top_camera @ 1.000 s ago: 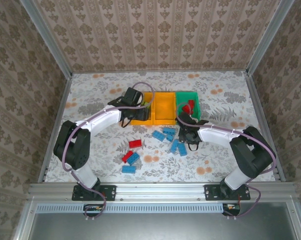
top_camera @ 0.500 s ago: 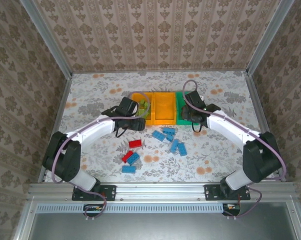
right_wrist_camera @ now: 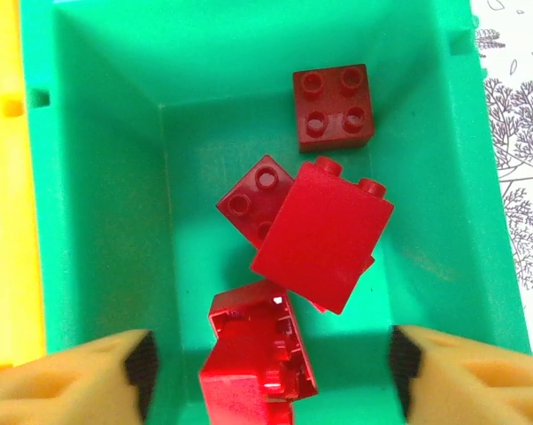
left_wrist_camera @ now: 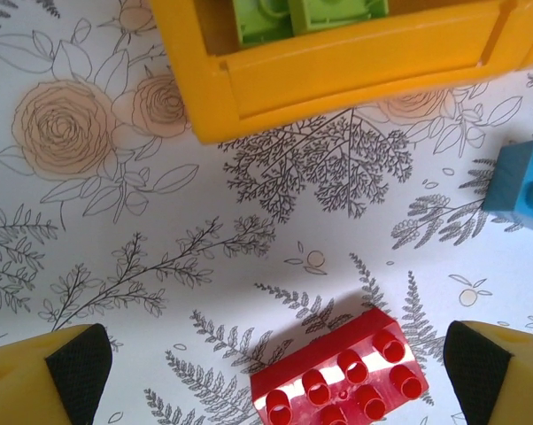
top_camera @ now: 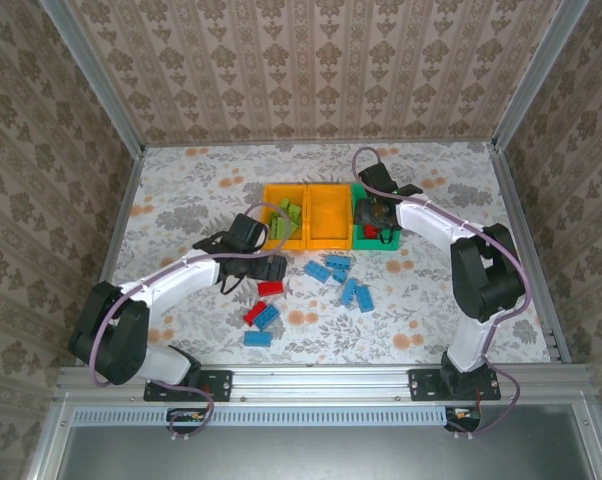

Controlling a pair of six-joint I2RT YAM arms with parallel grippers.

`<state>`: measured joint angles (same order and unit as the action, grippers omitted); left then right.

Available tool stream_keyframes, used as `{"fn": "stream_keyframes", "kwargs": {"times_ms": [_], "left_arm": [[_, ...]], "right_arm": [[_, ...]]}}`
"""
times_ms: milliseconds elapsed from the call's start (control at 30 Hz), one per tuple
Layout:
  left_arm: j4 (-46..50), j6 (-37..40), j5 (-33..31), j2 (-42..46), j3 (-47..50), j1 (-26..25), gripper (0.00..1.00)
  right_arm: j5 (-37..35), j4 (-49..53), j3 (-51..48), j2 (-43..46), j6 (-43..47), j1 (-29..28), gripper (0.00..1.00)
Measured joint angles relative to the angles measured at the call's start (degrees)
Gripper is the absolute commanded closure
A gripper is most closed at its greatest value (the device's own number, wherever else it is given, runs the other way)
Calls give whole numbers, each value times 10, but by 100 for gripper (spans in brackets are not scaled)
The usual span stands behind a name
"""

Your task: Sort the legos into containers by color

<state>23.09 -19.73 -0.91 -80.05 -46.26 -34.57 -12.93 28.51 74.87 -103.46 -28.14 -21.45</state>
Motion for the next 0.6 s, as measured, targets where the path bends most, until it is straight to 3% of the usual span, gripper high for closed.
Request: {"fn": "stream_keyframes", "kwargs": {"times_ms": [367,600], "left_arm": [[-16,-7,-3,1,10,0,0],[-29,-9,-2,0,11,0,0]], "right_arm": [[-1,26,-157,177,-44,-98,24],[5,30,-261,208,-85,-166,28]]}}
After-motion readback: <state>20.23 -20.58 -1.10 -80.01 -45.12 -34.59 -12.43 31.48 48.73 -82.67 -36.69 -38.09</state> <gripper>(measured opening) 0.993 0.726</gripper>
